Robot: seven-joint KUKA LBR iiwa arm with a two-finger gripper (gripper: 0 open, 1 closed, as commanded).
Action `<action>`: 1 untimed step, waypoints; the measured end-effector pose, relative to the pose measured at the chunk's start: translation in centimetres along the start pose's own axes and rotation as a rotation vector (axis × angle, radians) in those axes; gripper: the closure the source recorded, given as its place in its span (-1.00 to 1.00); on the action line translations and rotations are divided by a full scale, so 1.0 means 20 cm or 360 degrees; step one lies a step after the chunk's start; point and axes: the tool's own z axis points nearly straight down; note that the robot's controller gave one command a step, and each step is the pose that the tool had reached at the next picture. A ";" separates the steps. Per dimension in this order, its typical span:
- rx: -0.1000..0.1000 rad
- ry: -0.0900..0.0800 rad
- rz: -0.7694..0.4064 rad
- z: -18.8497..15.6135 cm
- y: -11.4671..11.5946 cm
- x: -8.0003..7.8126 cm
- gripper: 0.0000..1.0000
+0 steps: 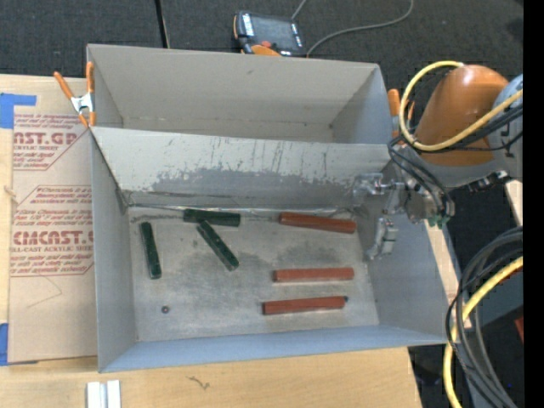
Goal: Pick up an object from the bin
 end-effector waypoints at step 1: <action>-0.0002 0.0000 -0.0390 0.41 0.23 0.03 -1.00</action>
Offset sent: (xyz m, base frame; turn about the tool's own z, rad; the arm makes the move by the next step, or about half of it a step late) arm -0.0058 0.0446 -0.0816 -0.2449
